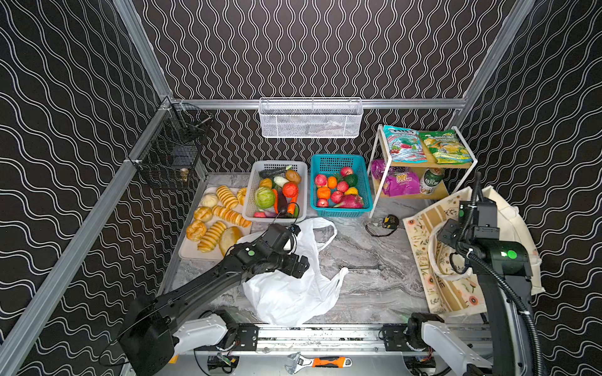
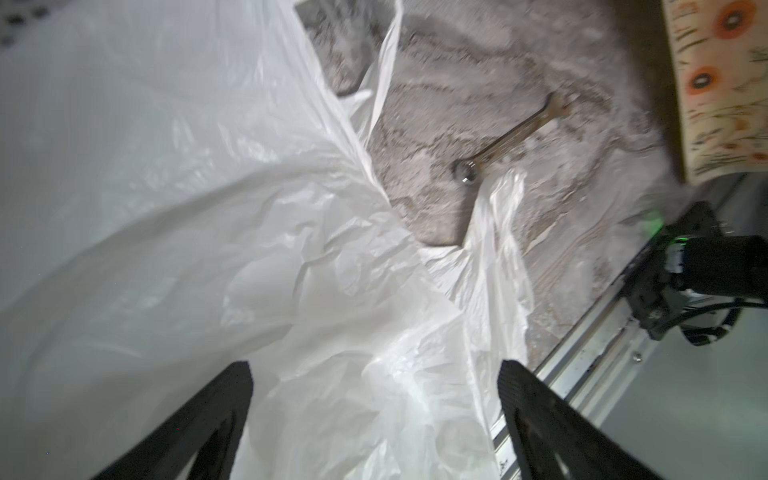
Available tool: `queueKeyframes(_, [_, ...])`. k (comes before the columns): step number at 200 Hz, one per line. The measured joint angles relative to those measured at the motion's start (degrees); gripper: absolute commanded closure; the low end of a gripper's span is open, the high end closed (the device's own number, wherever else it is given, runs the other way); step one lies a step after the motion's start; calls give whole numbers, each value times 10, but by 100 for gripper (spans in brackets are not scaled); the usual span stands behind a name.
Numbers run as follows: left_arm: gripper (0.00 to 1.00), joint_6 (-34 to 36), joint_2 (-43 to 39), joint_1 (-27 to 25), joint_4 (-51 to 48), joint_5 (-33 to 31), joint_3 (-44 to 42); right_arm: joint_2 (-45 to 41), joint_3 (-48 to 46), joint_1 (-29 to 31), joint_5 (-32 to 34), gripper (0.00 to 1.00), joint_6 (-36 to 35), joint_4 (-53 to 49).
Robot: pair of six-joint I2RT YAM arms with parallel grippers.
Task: Place the mixed food into the grocery bags and tie them
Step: 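Lift tote bag toward left gripper while left gripper grasps other handle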
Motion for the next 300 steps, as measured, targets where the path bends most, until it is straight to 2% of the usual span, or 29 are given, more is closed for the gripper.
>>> queueKeyframes(22, [4, 0, -11, 0, 25, 16, 13, -1, 41, 0, -57, 100, -15, 0])
queueKeyframes(69, [6, 11, 1, 0, 32, 22, 51, 16, 62, 4, -253, 100, -19, -3])
queueKeyframes(98, [8, 13, 1, 0, 35, 37, 73, 43, 69, 47, -325, 100, -7, -15])
queueKeyframes(129, [8, 12, 19, 0, 45, 68, 113, 71, 72, 151, -331, 100, 21, -13])
queueKeyframes(148, [8, 11, 38, 0, 61, 91, 135, 97, 53, 183, -333, 100, 49, 7])
queueKeyframes(189, [6, -14, 58, -1, 99, 136, 155, 137, 33, 220, -328, 96, 101, 82])
queueKeyframes(205, [5, -35, 64, -4, 125, 152, 162, 151, 31, 230, -337, 89, 110, 111])
queueKeyframes(242, [5, -52, 106, -53, 162, 163, 209, 160, 4, 233, -371, 84, 125, 172])
queueKeyframes(263, [1, -52, 120, -73, 166, 159, 213, 165, -3, 233, -398, 72, 137, 199])
queueKeyframes(300, [1, -53, 145, -115, 186, 143, 235, 174, 0, 233, -419, 73, 142, 217])
